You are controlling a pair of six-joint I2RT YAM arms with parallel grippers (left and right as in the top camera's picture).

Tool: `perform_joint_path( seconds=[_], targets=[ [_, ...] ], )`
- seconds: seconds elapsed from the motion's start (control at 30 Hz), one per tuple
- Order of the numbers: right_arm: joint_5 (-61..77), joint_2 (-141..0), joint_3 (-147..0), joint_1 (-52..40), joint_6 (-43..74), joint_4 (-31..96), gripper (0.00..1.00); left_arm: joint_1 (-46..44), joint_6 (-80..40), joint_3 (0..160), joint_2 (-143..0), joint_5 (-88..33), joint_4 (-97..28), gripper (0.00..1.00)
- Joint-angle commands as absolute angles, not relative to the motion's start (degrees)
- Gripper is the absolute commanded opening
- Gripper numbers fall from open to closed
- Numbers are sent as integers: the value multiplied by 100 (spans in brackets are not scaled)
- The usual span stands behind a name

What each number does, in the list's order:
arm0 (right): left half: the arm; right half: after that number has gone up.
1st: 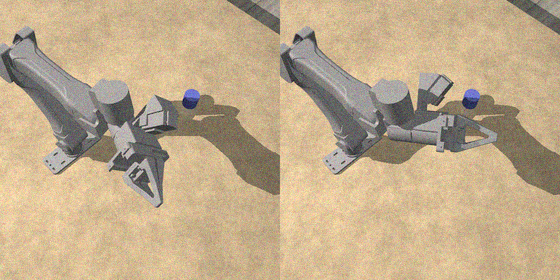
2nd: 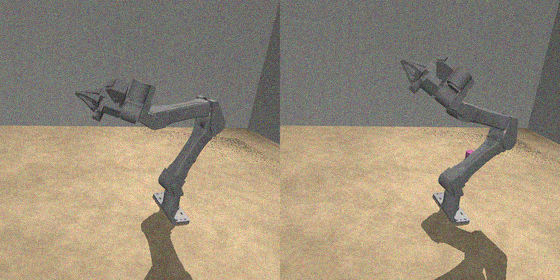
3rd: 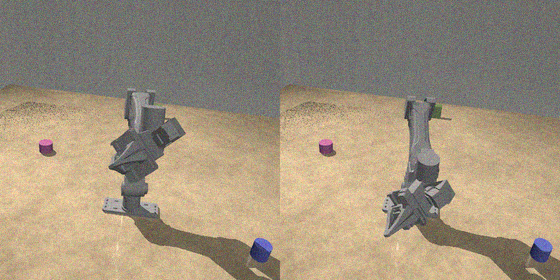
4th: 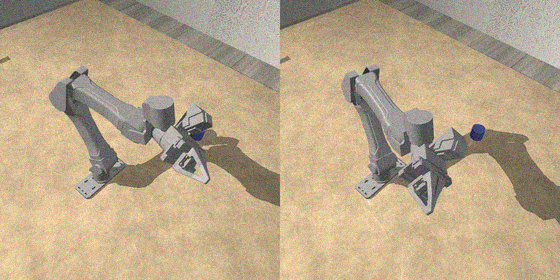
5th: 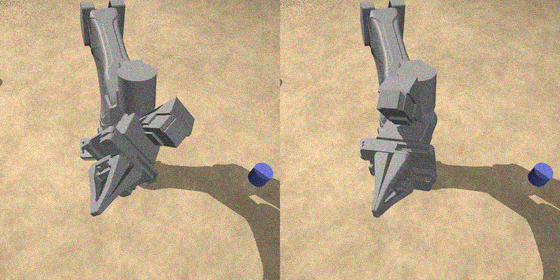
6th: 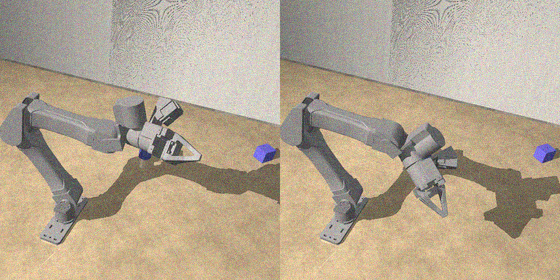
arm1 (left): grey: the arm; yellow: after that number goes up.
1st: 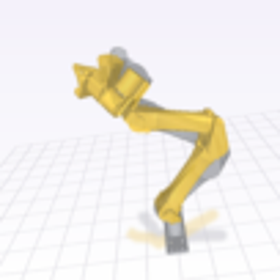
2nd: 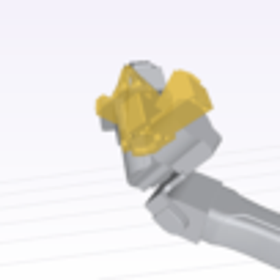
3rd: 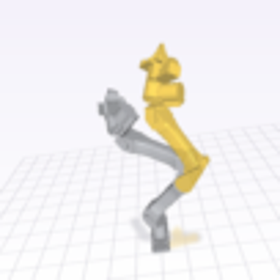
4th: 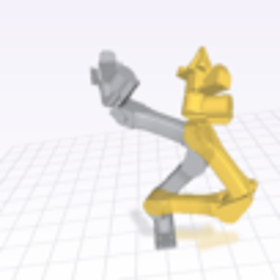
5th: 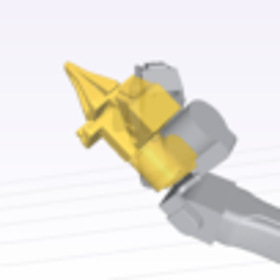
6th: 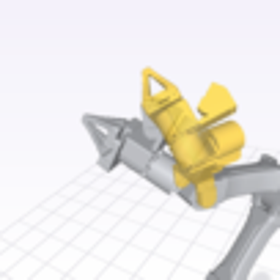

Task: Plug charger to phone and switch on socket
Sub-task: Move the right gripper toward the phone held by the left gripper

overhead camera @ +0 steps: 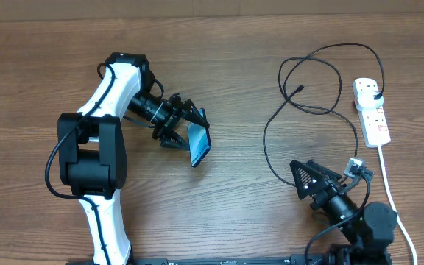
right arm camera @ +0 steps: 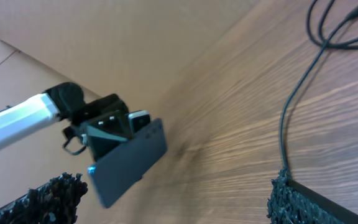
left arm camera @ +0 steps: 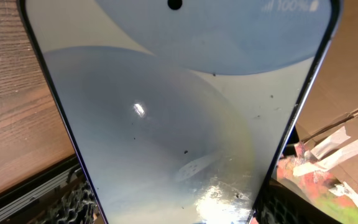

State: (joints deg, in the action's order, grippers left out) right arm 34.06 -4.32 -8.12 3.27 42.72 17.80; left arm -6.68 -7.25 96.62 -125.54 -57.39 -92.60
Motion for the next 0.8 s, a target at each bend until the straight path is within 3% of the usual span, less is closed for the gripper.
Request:
perform_joint_path(
  seconds=[0.0, 0.17, 0.4, 0.47, 0.77],
  targets=[
    [3479, -897, -1887, 294, 3846, 2322, 99, -690, -596, 9821, -12573, -6003, -9297, 64],
    [3741, -2060, -3382, 268, 3345, 3514, 99, -690, -596, 9821, -12573, -6005, -9297, 64],
    [4160, -3238, -4652, -582, 3251, 3527, 99, -690, -596, 9821, -12573, -6005, -9299, 64],
    [3782, -3395, -4731, -1048, 3282, 3533, 99, -690, -596, 9821, -12573, -6005, -9299, 64],
    [-626, -4060, -4729, -4244, 4866, 4123, 99, -690, -596, 9821, -12573, -6005, -9295, 64]
  ],
)
